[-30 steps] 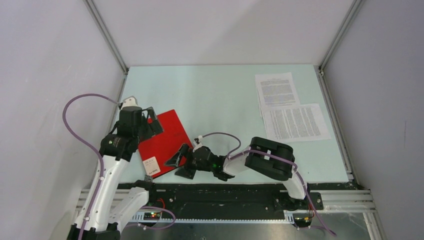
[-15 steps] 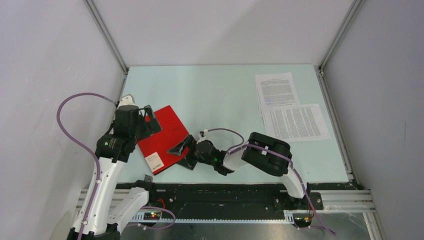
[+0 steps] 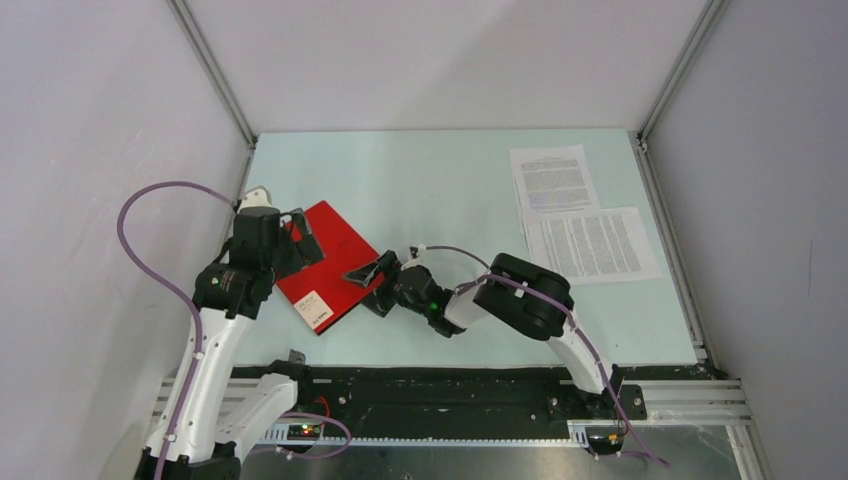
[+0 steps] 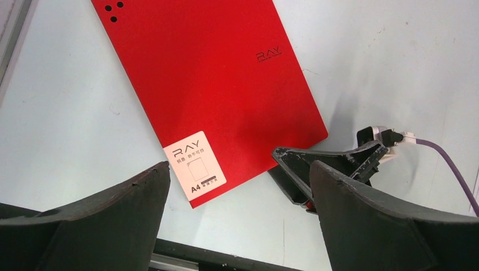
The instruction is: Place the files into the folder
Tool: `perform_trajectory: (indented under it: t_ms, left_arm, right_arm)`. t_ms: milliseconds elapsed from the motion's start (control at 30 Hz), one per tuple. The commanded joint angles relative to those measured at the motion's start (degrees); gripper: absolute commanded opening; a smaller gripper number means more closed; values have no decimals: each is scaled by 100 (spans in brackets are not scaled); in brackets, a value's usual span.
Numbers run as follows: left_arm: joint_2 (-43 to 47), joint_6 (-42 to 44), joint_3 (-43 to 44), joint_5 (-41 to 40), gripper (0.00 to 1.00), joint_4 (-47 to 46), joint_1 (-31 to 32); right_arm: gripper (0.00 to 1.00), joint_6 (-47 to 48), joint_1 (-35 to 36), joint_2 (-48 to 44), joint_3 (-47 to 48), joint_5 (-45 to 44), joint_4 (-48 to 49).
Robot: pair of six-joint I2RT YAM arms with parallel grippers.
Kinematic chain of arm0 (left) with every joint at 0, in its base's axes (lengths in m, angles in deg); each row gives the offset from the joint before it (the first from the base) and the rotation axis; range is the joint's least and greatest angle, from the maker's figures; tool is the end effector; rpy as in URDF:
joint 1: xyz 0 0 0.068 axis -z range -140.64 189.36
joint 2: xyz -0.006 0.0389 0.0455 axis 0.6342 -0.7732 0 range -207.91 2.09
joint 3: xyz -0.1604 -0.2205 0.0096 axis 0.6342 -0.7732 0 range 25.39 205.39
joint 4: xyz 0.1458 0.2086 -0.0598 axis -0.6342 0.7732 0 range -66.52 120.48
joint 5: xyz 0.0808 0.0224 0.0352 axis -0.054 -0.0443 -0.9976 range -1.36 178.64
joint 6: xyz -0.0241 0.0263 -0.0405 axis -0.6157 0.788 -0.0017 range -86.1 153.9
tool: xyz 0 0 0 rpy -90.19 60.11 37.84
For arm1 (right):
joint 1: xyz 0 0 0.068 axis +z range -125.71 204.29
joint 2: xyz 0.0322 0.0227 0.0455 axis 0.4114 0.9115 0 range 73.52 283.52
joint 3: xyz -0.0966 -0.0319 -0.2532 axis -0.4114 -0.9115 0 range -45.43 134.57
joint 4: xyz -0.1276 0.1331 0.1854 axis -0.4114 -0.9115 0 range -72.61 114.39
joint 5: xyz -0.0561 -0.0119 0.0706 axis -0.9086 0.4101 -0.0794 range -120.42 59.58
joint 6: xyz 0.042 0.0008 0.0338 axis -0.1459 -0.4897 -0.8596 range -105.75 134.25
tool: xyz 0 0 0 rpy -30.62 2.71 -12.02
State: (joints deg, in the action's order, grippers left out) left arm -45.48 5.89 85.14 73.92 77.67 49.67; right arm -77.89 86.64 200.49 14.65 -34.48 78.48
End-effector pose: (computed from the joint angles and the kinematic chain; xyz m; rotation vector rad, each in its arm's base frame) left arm 0.1484 -0.0178 0.3460 -0.4784 2.2246 -0.0546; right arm 0.2050 0.3859 0.0983 0.6331 2.1348 1.7154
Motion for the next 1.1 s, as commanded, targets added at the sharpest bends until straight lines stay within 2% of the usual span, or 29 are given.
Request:
perform_trajectory:
  t_ms: [0,133,200,367,400,500,600,667,833,933,1067]
  left_arm:
    - [42,-24,184,46,98,-49,-55]
    - [87,-94,170,89,98,-55,-54]
    - [112,-158,157,74,98,-50,-55]
    - [156,-458,93,-203,98,-53,-53]
    - [170,-602,75,-278,98,-50,-48]
    - [155,-857,69,-336,98,-54,-55]
    - [16,-1080,160,-378,98,-46,-54]
    - [-116,-1218,228,-363,98,-50,-55]
    - [-478,-1500,534,-110,98,-64,-48]
    - [-738,-1521,975,-94,98,-76,14]
    - [-1185,-1541,1645,-20,98,-93,261]
  right_arm:
    - [86,-189,-19,270,317,-172,185]
    - [76,-181,-61,415,438,-186,171]
    - [68,-82,-97,448,444,-207,171]
    - [32,144,-201,563,506,-146,413]
    - [28,166,-212,577,528,-116,466]
    - [2,336,-290,569,598,-2,558]
    - [0,621,-354,366,566,101,506]
    - [0,1141,-379,52,413,99,421]
    - [0,2281,-411,-1218,-340,-210,-80]
    - [0,2794,-436,-1948,-808,-317,-151]
    - [0,3823,-298,-2927,-1323,-853,-821]
